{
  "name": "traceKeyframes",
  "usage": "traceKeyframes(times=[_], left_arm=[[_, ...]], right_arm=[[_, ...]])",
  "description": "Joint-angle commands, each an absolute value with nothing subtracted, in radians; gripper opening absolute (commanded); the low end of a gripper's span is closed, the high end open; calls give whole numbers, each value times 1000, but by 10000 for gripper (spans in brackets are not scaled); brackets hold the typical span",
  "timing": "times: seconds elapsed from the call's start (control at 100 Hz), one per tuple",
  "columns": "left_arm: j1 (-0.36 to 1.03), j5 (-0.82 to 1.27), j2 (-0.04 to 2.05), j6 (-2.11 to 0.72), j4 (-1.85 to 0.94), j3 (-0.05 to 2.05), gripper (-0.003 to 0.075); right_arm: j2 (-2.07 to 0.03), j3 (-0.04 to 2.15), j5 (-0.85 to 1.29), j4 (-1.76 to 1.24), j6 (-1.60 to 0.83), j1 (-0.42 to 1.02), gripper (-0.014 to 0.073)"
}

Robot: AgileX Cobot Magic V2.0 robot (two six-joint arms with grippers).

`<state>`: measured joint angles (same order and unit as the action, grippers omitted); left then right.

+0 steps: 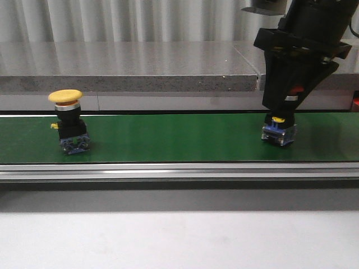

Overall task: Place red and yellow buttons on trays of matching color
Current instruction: 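Lower the right gripper onto the red button at the belt end, close, then carry the red button into the red tray with the right gripper, release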

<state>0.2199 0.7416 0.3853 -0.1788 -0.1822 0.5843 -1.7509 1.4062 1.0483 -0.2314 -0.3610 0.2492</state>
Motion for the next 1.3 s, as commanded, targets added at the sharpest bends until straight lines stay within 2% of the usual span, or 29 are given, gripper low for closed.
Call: traceKeyframes(times=[0.0,0.06,0.26,0.61,0.92,1.29], left_arm=[[227,675,392,-180,-202,609,-20],[227,675,392,-180,-202,609,-20],[227,675,392,-180,-202,609,-20],[227,675,392,-180,-202,609,-20],[227,675,392,-180,-202,609,-20],[227,675,392,-180,-202,609,-20]], right_arm=[[-1709,1440,1027,-235,-374,251,174],[-1706,1440,1018,-235,-373,248,151],[-1640,1441,973,-235,-371,190,152],[-1532,1444,885,-158,-195,-127,152],[-1534,1444,837,-103,-56,-384,152],[-1659,1560,848,-82,68,-525,150]])
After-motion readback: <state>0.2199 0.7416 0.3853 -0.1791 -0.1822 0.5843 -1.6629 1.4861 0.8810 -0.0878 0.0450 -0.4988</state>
